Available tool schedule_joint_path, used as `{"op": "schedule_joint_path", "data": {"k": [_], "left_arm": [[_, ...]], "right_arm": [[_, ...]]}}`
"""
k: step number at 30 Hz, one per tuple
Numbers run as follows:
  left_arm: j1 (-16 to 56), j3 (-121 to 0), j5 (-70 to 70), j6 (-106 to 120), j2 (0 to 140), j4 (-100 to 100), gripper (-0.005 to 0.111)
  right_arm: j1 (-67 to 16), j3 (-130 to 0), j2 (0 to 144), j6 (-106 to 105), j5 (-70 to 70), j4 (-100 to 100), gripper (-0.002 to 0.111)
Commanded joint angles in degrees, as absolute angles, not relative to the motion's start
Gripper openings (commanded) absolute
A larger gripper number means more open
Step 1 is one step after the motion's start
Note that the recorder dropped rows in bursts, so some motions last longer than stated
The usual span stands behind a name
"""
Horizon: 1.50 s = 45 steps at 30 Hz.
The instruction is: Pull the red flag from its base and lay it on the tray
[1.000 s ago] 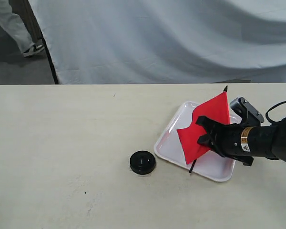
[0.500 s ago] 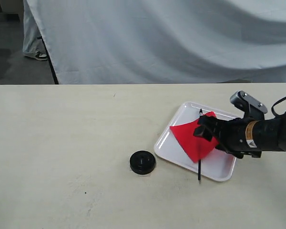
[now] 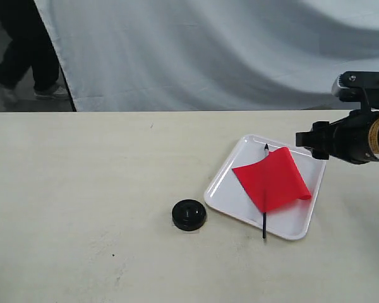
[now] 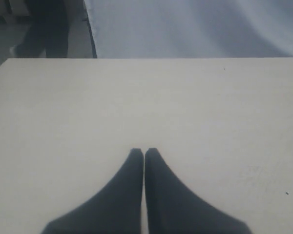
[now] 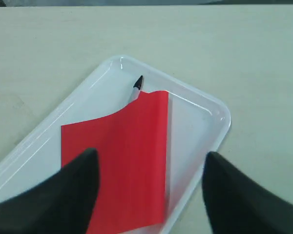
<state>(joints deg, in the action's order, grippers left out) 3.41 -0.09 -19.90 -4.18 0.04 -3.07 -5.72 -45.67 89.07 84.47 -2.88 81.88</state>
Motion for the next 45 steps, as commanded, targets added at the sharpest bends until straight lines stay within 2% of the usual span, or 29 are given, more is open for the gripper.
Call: {"op": "schedule_joint_path", "data": {"k": [1,2,12,16,20,25,31,33,45], "left_arm": [[3.7,0.0,-19.7,-4.3,0.0,-2.7,0.001],[3.7,0.0,-19.7,-4.3,0.0,-2.7,0.001],[3.7,0.0,-19.7,-4.3,0.0,-2.7,0.001],[3.7,0.0,-19.7,-4.3,0.0,-2.7,0.001],[3.7,0.0,-19.7,-4.3,0.0,-2.7,0.001],[3.7,0.0,-19.7,-4.3,0.0,-2.7,0.001],[3.7,0.0,-19.7,-4.3,0.0,-2.7,0.001],[3.7,0.0,-19.7,-4.3,0.0,-2.7,0.001],[3.7,0.0,-19.7,-4.3,0.0,-2.7,0.001]], "right_arm": [[-5.5,-45.8,87.5,80.4,0.0,85.3,0.015],[-5.5,-45.5,87.1,80.4,0.6,85.3,0.001],[-7.0,-45.0,85.9,79.0,5.2,85.1,-0.001],[-13.4,-45.2,85.9,68.9,20.3,82.7,-0.001],[-19.0,-48.9,87.3,48.4,41.0,70.9,-0.001],[-15.4,-55.2,86.7,23.1,49.2,40.8,-0.001],[-4.8,-54.8,79.9,0.8,50.3,7.9,-0.001],[-2.1,-53.7,76.0,-0.8,48.7,3.7,-0.001],[-0.6,-30.8,38.5,12.8,14.5,8.5,-0.001]]}}
